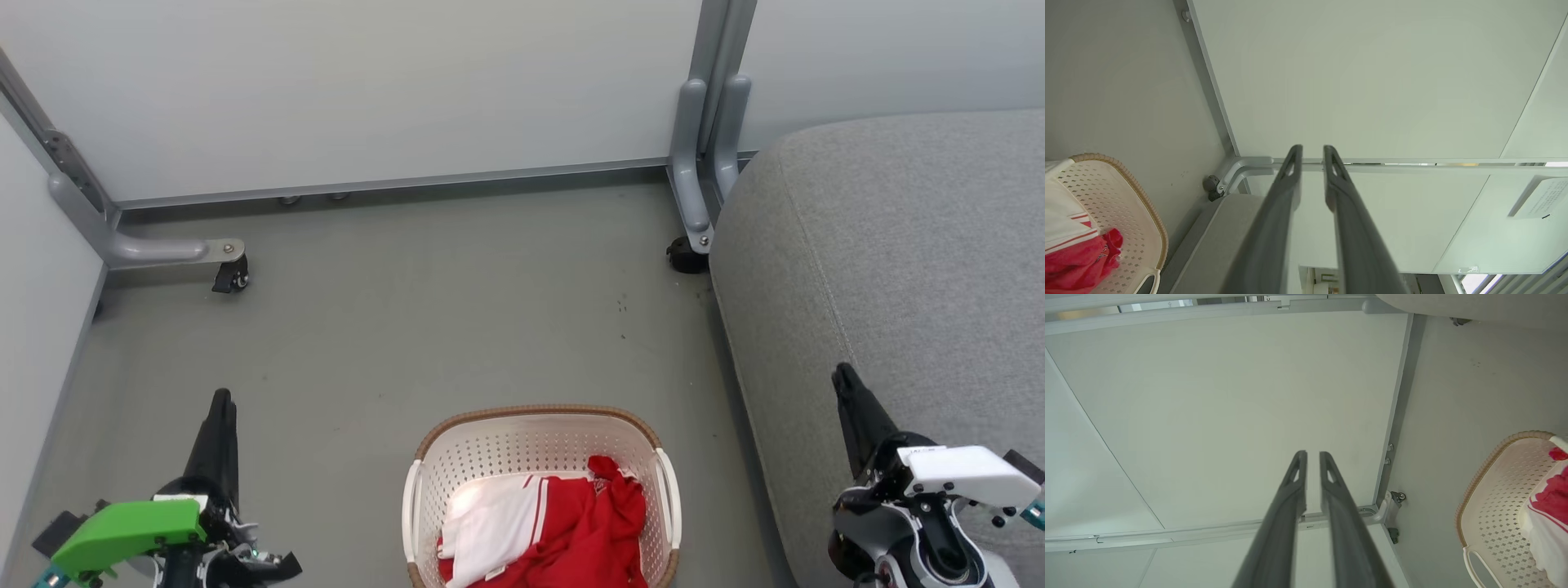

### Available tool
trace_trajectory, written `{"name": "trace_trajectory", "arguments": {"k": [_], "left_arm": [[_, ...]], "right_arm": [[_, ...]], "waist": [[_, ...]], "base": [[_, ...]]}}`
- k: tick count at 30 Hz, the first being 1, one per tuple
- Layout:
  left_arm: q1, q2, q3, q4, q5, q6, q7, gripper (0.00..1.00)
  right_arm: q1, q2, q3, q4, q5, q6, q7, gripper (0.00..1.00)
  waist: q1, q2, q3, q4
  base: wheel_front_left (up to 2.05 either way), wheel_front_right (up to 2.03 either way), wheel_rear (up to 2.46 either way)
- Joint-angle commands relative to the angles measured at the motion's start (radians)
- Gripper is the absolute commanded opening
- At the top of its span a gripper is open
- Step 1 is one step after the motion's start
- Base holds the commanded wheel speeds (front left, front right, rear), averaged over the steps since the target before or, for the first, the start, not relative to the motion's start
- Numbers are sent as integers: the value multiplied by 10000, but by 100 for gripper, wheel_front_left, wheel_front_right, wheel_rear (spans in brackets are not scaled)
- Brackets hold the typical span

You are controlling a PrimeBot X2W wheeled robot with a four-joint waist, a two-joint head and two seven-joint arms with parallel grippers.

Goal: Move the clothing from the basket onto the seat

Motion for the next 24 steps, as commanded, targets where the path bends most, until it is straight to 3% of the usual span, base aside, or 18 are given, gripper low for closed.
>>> {"name": "trace_trajectory", "arguments": {"k": [1,9,24], "left_arm": [[49,-13,-12,51,4,4,-5,100],[199,26,-353,-6,387,-1,-365,100],[471,-3,-354,-524,3667,-10,-1049,100]], "right_arm": [[56,15,14,46,1,0,-6,100],[215,-12,454,35,-273,0,-364,100],[393,4,862,-105,-3925,2,-1053,100]], "waist": [[0,0,0,0],[0,0,3,0],[0,0,-30,-3]], "base": [[0,0,0],[0,0,0],[0,0,0]]}}
